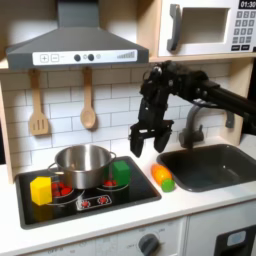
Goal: Reach green block
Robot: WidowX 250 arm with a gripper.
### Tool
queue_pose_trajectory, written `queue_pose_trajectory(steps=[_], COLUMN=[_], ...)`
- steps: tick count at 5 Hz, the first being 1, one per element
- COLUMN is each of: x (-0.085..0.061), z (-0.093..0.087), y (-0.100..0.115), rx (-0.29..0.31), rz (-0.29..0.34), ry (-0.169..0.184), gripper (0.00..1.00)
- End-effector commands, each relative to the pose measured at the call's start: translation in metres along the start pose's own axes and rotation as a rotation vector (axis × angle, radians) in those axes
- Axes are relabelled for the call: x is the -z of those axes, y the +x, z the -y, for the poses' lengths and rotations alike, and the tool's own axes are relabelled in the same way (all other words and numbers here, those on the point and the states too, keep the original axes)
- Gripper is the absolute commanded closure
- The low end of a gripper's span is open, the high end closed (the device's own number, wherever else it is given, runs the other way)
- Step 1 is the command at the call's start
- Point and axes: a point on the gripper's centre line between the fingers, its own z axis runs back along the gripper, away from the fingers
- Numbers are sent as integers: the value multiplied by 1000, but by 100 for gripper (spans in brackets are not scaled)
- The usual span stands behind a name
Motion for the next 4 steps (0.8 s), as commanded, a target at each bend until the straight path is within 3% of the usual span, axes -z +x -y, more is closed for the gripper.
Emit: queue_pose_trajectory(steps=[1,3,4], x=[11,26,34], z=[-5,-18,-15], y=[21,37,38], rx=[-24,-49,-33], rz=[1,-14,-34], ry=[0,8,2], gripper=[0,0,0])
